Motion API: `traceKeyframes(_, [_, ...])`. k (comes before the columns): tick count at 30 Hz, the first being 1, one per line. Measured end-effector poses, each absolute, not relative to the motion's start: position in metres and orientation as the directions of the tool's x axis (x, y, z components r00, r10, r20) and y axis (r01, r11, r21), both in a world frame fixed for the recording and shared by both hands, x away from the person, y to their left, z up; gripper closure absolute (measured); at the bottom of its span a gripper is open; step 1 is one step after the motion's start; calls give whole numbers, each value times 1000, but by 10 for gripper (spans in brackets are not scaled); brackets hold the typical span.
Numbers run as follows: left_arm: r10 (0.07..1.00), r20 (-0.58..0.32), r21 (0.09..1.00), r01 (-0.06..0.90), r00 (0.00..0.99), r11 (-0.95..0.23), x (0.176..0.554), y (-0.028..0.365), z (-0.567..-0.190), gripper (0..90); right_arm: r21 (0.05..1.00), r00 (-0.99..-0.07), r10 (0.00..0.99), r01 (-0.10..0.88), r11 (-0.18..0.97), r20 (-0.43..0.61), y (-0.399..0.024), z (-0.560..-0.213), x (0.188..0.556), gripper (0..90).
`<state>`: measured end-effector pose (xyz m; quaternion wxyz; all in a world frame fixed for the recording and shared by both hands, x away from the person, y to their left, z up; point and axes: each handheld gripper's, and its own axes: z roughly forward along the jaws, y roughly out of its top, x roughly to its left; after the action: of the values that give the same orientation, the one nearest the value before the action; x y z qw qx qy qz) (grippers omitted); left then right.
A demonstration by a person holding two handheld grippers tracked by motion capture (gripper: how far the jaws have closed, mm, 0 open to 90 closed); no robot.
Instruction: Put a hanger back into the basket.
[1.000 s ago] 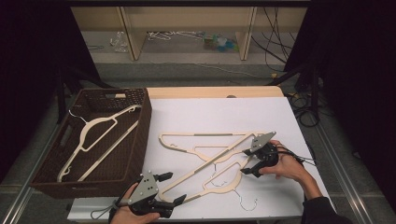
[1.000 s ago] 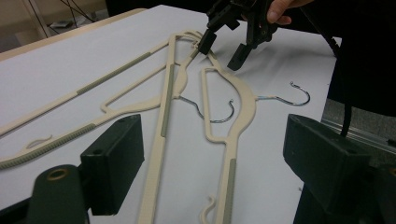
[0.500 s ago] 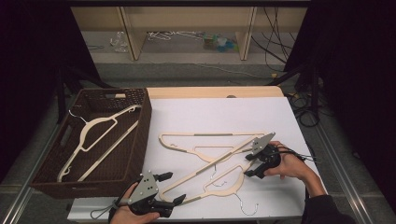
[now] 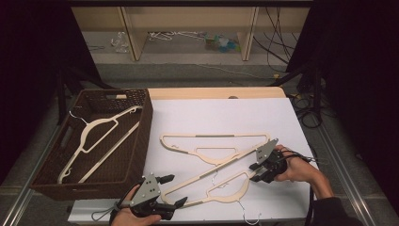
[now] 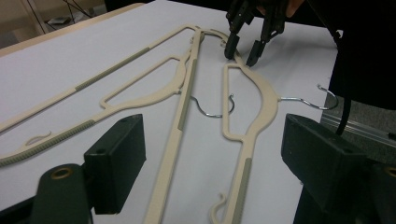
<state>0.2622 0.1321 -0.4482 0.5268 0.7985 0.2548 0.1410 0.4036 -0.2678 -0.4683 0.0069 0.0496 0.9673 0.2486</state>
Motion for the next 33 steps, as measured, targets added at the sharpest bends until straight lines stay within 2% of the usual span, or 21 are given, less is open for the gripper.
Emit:
traceKeyframes(3, [558, -38, 908, 262, 829, -328, 261, 133, -449, 221, 476, -997, 77, 74, 876, 13, -267, -468, 401, 643])
traceKeyframes(12, [560, -47, 911, 265, 827, -315, 264, 134, -450, 224, 471, -1000, 28, 26, 882, 4, -266, -468, 398, 692])
traceKeyframes(15, [559, -40, 907, 264, 828, -327, 264, 134, -449, 225, 468, -999, 53, 47, 882, -1, -265, -467, 395, 698])
traceKeyframes(18, [563, -52, 905, 277, 825, -322, 263, 133, -450, 225, 503, -991, 129, 101, 858, -21, -265, -468, 388, 738])
traceKeyframes(22, [554, -35, 907, 260, 832, -332, 264, 133, -449, 227, 504, -987, 160, 127, 854, -22, -265, -468, 386, 738])
traceKeyframes(25, [556, -41, 906, 265, 831, -330, 263, 134, -450, 227, 504, -992, 124, 93, 859, -28, -266, -467, 387, 737])
traceKeyframes(33, [556, -47, 904, 272, 830, -329, 263, 133, -450, 227, 473, -998, 56, 32, 881, -38, -274, -466, 392, 621])
